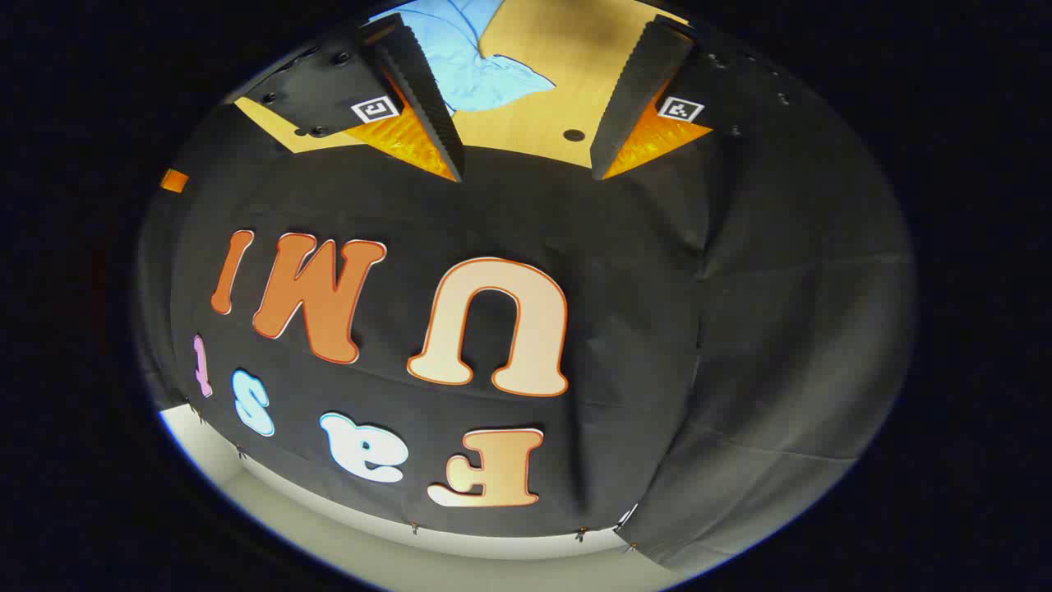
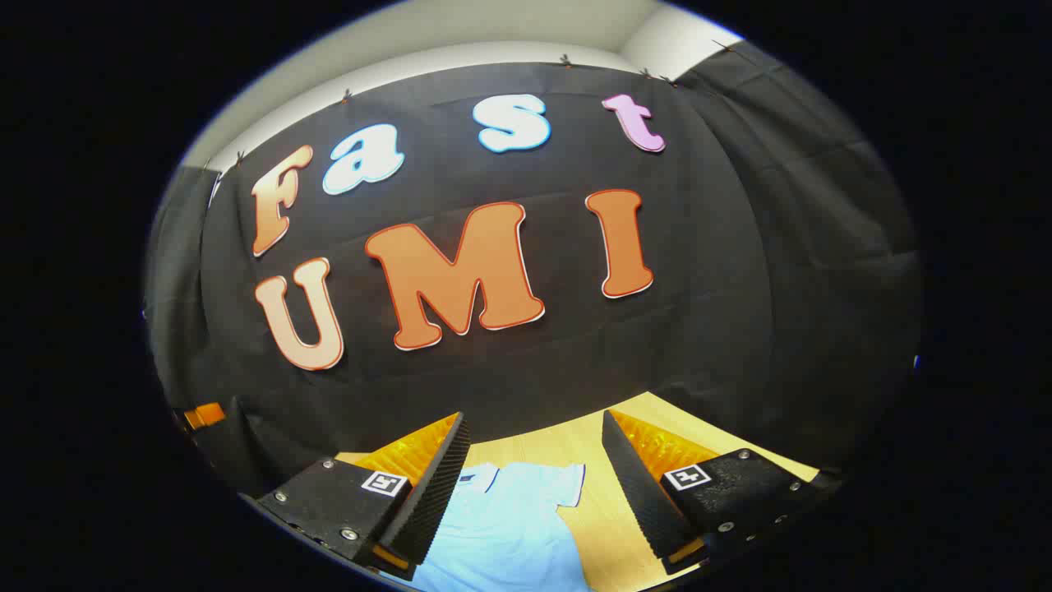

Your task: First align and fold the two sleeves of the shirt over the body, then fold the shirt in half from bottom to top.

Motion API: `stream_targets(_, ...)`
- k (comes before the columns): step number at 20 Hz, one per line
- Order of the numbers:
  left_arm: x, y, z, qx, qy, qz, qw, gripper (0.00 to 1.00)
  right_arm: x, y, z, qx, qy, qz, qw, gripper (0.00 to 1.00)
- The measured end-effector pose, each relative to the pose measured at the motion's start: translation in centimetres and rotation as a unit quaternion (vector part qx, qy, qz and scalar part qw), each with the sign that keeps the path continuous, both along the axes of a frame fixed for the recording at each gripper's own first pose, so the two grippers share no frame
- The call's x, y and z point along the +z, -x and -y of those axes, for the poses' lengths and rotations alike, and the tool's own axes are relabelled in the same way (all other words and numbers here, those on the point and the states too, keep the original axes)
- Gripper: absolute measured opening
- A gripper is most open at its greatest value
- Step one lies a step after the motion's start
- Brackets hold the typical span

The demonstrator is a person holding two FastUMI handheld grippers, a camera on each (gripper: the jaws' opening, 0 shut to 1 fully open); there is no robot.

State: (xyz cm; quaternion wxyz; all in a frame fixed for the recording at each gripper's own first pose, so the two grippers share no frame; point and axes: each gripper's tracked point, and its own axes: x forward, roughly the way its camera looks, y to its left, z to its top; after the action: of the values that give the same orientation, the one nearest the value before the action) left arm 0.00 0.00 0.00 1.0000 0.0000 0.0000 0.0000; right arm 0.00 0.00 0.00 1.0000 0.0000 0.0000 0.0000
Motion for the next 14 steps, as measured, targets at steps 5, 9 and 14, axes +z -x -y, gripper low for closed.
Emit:
stream_targets(5, 1.5, -2.0, -1.5, 0.035, -0.017, 0.017, 0.999, 0.98, -0.4, -3.6, -1.1, 0.019, 0.020, -0.021, 0.999, 0.98)
stream_targets(9, 2.3, -4.5, -0.1, 0.050, -0.031, 0.026, 0.998, 0.98, -0.1, -7.2, 0.2, 0.021, 0.042, -0.030, 0.998, 0.98)
stream_targets(14, 2.2, -6.6, 3.0, 0.043, -0.039, 0.032, 0.998, 0.98, -0.2, -10.3, 1.5, 0.022, 0.054, -0.039, 0.998, 0.98)
